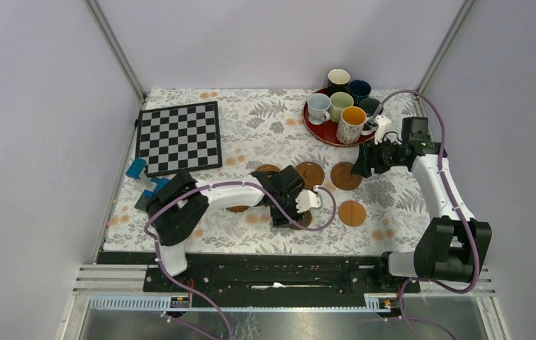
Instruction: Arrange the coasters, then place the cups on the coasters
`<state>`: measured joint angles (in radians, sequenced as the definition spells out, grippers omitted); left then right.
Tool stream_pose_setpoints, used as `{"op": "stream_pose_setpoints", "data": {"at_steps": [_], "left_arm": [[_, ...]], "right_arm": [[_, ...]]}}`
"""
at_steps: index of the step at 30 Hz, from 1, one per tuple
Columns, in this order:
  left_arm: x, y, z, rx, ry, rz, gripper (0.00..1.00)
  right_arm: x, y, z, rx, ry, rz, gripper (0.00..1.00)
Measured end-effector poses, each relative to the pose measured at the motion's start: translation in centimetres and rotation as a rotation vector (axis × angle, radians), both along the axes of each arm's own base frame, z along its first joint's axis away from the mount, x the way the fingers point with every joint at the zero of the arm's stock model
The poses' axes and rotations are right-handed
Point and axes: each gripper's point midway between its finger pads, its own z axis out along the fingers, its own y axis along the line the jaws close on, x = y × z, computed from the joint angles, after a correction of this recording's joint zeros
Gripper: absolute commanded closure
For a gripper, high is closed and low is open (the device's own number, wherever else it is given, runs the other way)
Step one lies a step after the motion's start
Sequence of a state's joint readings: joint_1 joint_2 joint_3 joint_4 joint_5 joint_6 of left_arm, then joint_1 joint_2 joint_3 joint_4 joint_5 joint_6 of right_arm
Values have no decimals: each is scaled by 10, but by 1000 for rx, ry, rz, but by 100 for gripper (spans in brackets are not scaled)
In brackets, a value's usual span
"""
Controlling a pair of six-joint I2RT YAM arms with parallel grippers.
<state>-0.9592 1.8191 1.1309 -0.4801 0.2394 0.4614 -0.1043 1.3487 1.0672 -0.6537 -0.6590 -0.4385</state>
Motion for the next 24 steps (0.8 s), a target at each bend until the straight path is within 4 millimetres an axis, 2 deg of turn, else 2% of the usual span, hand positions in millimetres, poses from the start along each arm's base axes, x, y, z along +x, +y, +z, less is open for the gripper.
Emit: {"op": "stream_pose_setpoints", "data": {"at_steps": [4, 11, 15, 24], "left_arm": [[-2, -21, 0, -23, -2, -24, 41], [9, -49, 2, -62, -3, -5, 41], [13, -56, 2, -77, -6, 17, 41], [16, -57, 2, -79, -8, 58, 39]], "right_arm": [[3, 0, 3, 18, -11, -9, 31], [4, -4, 3, 22, -12, -29, 31], [4, -6, 2, 22, -12, -34, 31], [5, -4, 3, 33, -17, -28, 31]]}}
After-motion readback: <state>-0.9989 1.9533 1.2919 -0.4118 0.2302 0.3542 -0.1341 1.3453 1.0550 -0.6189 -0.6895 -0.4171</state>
